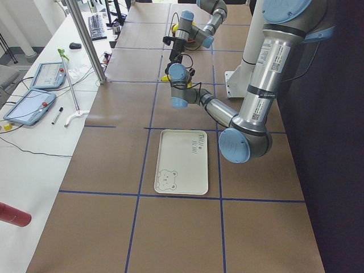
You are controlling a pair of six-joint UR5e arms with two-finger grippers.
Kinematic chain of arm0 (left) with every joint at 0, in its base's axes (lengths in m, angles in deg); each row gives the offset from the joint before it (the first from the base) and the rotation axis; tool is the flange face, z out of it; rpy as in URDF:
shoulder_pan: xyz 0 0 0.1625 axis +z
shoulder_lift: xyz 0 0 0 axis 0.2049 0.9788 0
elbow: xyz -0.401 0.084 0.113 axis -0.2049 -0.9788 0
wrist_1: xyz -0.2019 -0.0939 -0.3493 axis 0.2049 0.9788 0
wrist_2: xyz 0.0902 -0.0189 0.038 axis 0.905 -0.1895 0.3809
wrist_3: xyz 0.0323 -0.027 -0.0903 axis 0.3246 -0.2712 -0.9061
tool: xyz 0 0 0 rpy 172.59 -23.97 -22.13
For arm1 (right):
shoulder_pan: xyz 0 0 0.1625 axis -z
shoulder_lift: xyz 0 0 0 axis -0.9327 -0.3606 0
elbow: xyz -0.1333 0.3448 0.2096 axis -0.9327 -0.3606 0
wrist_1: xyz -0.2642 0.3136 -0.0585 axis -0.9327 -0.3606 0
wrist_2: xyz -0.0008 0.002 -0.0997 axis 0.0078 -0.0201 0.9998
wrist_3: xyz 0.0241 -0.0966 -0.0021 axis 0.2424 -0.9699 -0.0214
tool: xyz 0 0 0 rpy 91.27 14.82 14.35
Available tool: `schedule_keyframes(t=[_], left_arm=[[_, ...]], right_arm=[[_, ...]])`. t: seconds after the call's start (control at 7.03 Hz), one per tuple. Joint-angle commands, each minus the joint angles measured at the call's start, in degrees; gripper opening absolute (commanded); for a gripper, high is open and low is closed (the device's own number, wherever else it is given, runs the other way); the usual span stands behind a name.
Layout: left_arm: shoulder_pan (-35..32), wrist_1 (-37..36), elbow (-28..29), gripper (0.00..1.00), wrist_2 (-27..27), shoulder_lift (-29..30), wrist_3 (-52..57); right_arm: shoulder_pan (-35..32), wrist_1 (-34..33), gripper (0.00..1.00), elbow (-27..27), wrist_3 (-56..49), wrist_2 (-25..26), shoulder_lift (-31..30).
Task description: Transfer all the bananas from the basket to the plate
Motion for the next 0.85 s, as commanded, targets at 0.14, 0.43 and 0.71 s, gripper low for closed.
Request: schedule_keyframes(t=[0.14, 0.43, 0.71], left_arm=[[-10.1, -5.9, -0.2, 0.11, 5.5, -9.7, -1.3], [-14.1, -9.8, -0.3, 0.11, 7.0, -15.4, -0.9], [-14.3, -10.0, -0.5, 0.10, 7.0, -21.4, -0.7]], right_arm=[[-0.8, -11.2, 1.00, 0.2, -5.7, -0.5, -0.1], [-1.2, -22.0, 1.00, 1.1, -12.2, -0.8, 0.1], [-3.6, -30.9, 1.00, 4.0, -15.8, -5.2, -0.1]])
